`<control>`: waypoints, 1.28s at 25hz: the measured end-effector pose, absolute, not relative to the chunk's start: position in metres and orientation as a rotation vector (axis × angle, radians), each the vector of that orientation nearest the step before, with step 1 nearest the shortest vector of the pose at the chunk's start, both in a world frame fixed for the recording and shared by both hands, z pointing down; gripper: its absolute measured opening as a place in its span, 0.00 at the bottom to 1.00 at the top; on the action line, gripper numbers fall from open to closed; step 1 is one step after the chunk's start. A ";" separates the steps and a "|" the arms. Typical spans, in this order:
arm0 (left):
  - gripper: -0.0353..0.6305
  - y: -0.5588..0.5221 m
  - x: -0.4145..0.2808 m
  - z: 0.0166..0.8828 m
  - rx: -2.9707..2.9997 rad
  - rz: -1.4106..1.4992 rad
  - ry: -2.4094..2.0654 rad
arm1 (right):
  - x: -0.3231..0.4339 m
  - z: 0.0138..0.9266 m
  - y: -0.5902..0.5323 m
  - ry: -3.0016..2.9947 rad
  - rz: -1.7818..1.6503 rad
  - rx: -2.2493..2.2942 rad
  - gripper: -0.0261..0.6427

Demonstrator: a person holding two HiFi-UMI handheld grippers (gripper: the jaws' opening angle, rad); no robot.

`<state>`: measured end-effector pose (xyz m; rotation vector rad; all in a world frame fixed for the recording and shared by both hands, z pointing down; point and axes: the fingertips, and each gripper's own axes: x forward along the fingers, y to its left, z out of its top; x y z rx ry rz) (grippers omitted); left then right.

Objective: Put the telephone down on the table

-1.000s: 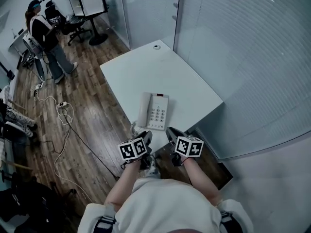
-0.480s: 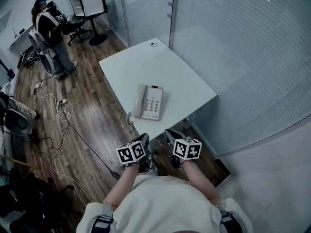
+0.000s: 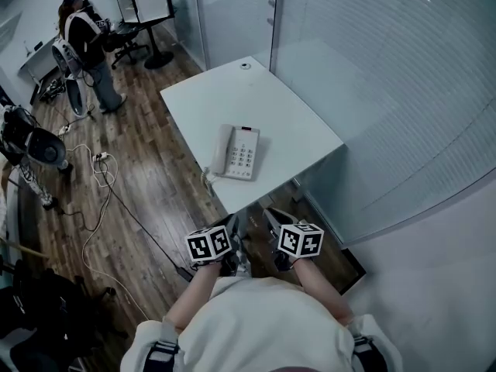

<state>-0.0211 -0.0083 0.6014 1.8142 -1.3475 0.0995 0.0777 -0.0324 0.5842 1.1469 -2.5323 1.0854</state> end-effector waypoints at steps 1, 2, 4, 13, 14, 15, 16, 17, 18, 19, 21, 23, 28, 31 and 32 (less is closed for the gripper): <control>0.09 -0.004 -0.020 0.602 1.814 0.103 -1.342 | 0.079 0.584 -0.029 -2.534 1.089 1.145 0.11; 0.09 0.000 -0.019 0.604 1.815 0.106 -1.337 | 0.080 0.584 -0.026 -2.535 1.090 1.144 0.11; 0.09 0.006 -0.017 0.606 1.814 0.115 -1.327 | 0.082 0.585 -0.021 -2.534 1.090 1.143 0.11; 0.09 0.031 -0.016 0.615 1.823 0.144 -1.302 | 0.081 0.588 0.002 -2.536 1.072 1.137 0.11; 0.09 0.033 -0.016 0.616 1.822 0.146 -1.301 | 0.080 0.589 0.004 -2.537 1.073 1.133 0.11; 0.09 0.034 -0.016 0.617 1.820 0.149 -1.300 | 0.079 0.590 0.005 -2.537 1.077 1.128 0.11; 0.09 0.034 -0.017 0.618 1.817 0.149 -1.300 | 0.078 0.591 0.005 -2.537 1.081 1.124 0.11; 0.09 0.035 -0.017 0.618 1.815 0.148 -1.298 | 0.076 0.593 0.005 -2.535 1.084 1.120 0.11; 0.09 0.035 -0.018 0.619 1.814 0.145 -1.294 | 0.075 0.594 0.005 -2.533 1.086 1.118 0.11; 0.09 0.036 -0.018 0.619 1.813 0.143 -1.292 | 0.074 0.595 0.005 -2.531 1.086 1.117 0.11; 0.09 0.037 -0.020 0.619 1.813 0.142 -1.293 | 0.073 0.595 0.005 -2.530 1.076 1.123 0.11; 0.09 0.039 -0.023 0.617 1.813 0.139 -1.292 | 0.072 0.593 0.006 -2.527 1.039 1.138 0.09; 0.09 0.036 -0.029 0.615 1.814 0.137 -1.297 | 0.069 0.587 0.001 -2.541 1.028 1.157 0.07; 0.09 0.033 -0.030 0.614 1.815 0.131 -1.296 | 0.068 0.588 -0.001 -2.552 1.048 1.152 0.07; 0.09 0.033 -0.030 0.614 1.817 0.129 -1.293 | 0.066 0.588 -0.001 -2.553 1.050 1.152 0.07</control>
